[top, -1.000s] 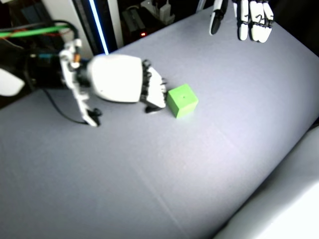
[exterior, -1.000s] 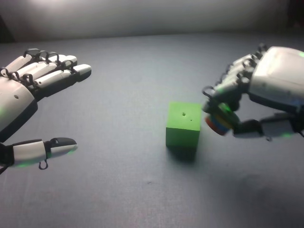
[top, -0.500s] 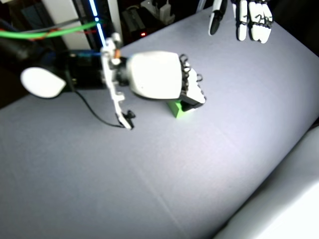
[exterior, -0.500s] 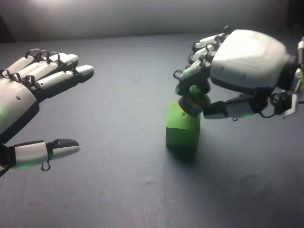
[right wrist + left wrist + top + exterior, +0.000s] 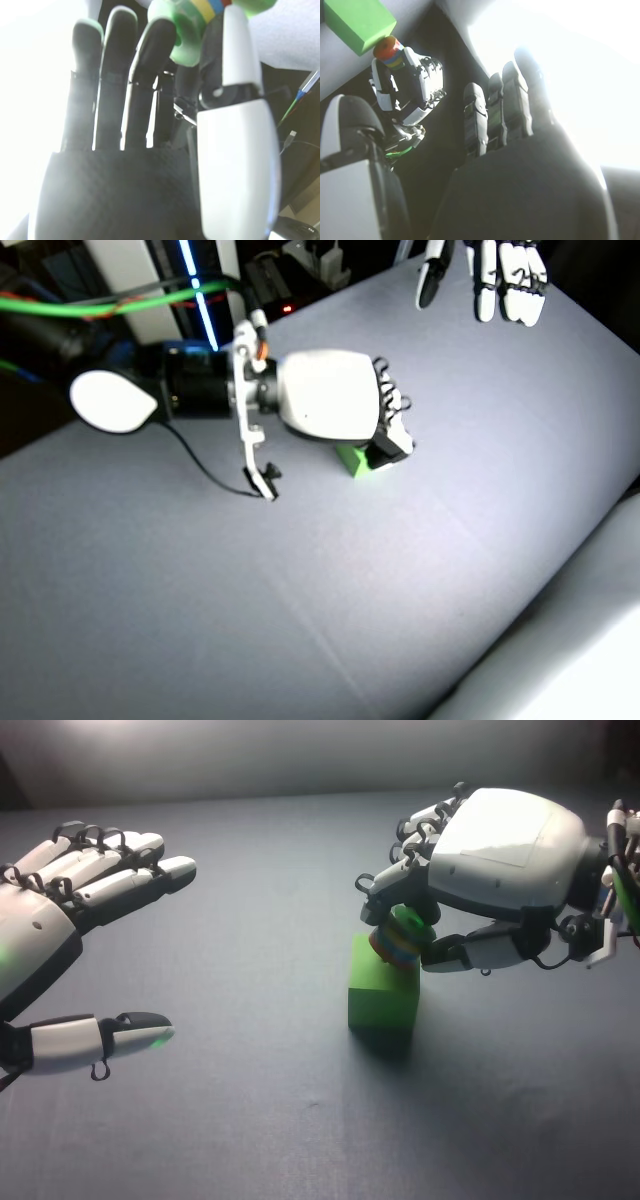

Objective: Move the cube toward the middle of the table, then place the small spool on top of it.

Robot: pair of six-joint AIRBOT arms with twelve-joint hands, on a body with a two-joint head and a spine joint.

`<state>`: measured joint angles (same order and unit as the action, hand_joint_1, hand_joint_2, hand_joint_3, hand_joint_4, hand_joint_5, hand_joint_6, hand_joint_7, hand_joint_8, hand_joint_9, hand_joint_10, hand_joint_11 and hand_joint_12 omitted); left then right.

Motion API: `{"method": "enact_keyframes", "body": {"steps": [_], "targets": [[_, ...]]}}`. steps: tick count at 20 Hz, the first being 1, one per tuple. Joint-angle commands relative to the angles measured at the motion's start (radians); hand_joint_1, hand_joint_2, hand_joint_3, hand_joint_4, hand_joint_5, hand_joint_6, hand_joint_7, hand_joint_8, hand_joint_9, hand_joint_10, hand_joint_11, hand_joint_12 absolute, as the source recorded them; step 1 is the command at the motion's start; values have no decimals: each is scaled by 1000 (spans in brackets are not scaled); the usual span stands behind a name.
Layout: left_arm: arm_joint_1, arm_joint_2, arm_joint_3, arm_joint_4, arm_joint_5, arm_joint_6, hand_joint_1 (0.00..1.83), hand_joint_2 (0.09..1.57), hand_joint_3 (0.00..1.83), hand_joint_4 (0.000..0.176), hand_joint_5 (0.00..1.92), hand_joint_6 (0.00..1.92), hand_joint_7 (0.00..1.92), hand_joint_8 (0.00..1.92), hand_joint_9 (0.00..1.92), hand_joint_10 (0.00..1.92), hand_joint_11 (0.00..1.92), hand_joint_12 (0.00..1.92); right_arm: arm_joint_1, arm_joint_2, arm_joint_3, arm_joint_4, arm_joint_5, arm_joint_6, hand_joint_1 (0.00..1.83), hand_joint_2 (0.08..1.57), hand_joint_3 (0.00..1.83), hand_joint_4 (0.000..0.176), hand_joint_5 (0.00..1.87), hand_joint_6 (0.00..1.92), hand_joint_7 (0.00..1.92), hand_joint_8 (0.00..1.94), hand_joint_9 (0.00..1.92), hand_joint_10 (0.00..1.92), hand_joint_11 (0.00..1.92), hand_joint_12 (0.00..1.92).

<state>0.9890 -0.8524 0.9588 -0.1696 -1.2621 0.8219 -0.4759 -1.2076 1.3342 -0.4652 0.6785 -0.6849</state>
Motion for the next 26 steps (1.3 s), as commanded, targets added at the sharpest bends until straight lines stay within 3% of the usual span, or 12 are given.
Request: {"method": "enact_keyframes", "body": {"steps": [1,2,3,5,9,16,19,20,22,23,25,26], "targets": [[-6,-2,5,-1,-131,-3,824,1001,0,67,288,2,165,1,162,2,0,685,13,-1,-4,23,90,-5,1247,1122,2,0,927,874,1006,1139,774,852,499,1455],[-6,-2,5,-2,-132,-5,829,1002,0,62,284,0,158,0,154,1,0,666,13,-1,-7,23,90,-5,1249,1128,1,0,901,908,1005,1149,760,821,522,1386],[-6,-2,5,-2,-132,-5,855,1003,0,54,291,3,161,2,153,0,0,662,13,-1,-8,24,90,-5,1213,1031,0,0,828,386,842,757,728,802,512,1351],[-6,-3,5,-2,-132,-6,842,1005,1,73,290,2,166,3,165,5,0,667,13,-1,-10,24,90,-5,1174,987,0,0,822,35,818,456,641,832,396,1407],[-6,-3,5,-3,-134,-6,831,1009,2,60,285,0,165,2,155,0,0,668,13,-1,-12,24,90,-5,1143,988,1,0,732,0,778,359,550,958,346,1498],[-6,-4,5,-6,-134,-6,822,1013,0,53,283,0,161,0,162,2,0,659,13,0,-16,24,93,-5,1121,999,0,0,623,0,786,52,644,660,423,1333],[-5,-2,4,-9,-140,-6,842,1021,2,59,281,0,165,3,158,2,0,632,13,12,-30,41,131,-5,1016,1005,0,0,505,0,641,1,693,327,448,1177],[-3,-1,3,-11,-148,-7,854,1021,1,57,276,0,158,1,153,0,0,607,13,35,-41,48,155,-5,929,1013,0,0,407,0,534,0,599,152,320,1032],[6,4,-3,-16,-176,-14,826,1043,4,81,256,0,140,0,148,0,0,534,13,80,-74,88,213,-5,641,1052,2,14,305,0,412,0,484,36,184,973],[10,5,-5,-18,-194,-20,823,1054,7,74,238,0,146,2,148,0,0,521,8,119,-97,101,250,-5,646,1056,0,0,297,0,404,0,449,10,122,1000],[23,13,-16,-20,-238,-23,781,1055,0,81,201,0,152,1,148,0,0,545,-22,195,-148,129,324,-5,636,1053,0,0,245,0,347,0,374,0,23,967],[32,20,-24,-21,-269,-26,804,1044,0,65,171,0,139,0,141,0,0,536,-60,228,-173,169,383,-12,715,1067,2,0,237,0,326,0,341,0,4,879]]}}
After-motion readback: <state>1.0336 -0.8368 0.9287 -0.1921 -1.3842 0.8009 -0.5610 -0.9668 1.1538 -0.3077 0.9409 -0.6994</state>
